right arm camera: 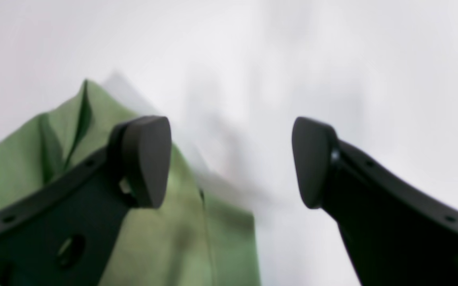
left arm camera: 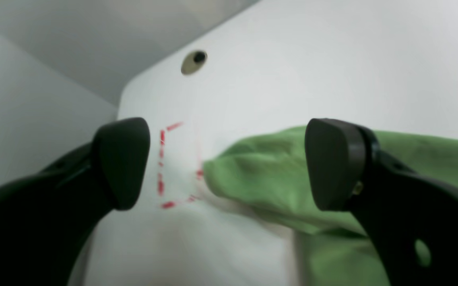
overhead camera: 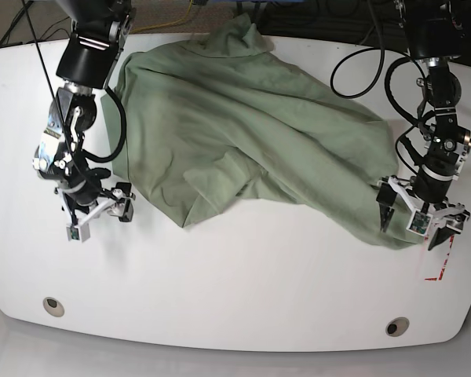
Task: Layout the t-shirt on the table in an organized manner, then fold the t-shirt properly
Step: 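Open both grippers, release the shirt and lift them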
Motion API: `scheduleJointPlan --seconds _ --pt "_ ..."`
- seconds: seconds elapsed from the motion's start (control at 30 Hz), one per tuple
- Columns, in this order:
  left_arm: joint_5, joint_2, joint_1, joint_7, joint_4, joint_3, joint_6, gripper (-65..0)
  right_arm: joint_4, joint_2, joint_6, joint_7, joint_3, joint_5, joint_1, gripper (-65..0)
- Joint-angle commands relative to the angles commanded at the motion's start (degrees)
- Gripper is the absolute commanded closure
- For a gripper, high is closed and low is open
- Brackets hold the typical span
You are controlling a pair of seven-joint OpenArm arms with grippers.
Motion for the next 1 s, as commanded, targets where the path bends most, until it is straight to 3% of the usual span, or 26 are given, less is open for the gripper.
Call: scheduleJointPlan --seconds 0.23,0.33,0.37,0.53,1.0 --pt "-0.1 3.7 3.9 0.0 3.5 0.0 0.0 -56.8 -6.2 0.2 1.14 0.2 -7.5 0.1 4.7 -45.9" --pt "-0.1 5.4 5.3 0.2 5.1 0.0 0.0 -56.8 -6.4 0.0 2.37 0.8 -9.5 0.1 4.9 -45.9" --pt "-0.1 6.3 5.7 0.8 5.6 0.0 0.0 -56.8 -6.5 -0.1 3.16 1.8 -10.8 0.1 4.9 -45.7" --pt "-0.1 8.9 6.0 4.5 7.9 0.0 0.0 -56.8 -6.7 -0.1 3.52 3.8 -15.7 0.2 4.9 -45.6" --pt "-0.1 8.6 7.9 5.5 10.2 -1.1 0.0 -56.8 -17.1 -0.1 3.60 12.4 -21.9 0.2 4.8 -45.5"
